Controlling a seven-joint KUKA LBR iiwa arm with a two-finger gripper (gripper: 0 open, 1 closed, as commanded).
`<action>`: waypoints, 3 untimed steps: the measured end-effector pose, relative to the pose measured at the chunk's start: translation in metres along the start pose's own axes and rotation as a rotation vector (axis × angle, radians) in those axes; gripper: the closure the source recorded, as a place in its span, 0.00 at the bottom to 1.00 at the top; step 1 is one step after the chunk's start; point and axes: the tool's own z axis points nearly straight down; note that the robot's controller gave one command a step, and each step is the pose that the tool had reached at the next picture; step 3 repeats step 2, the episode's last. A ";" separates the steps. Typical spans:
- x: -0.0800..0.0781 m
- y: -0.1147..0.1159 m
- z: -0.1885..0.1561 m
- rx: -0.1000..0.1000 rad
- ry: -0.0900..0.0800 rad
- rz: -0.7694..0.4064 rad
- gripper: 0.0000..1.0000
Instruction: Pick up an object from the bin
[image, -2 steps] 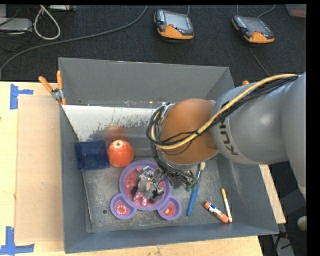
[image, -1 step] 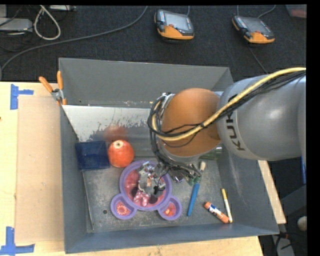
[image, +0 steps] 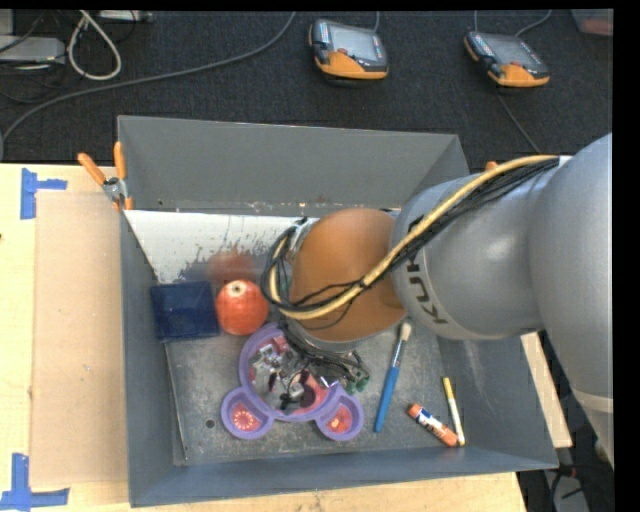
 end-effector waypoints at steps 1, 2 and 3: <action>0.005 -0.083 0.028 0.005 -0.010 0.092 1.00; 0.005 -0.045 0.036 0.003 0.000 -0.083 1.00; 0.005 -0.045 0.036 0.003 0.000 -0.083 1.00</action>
Offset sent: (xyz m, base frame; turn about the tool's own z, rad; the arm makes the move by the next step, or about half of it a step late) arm -0.0073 0.0278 -0.0555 -0.3301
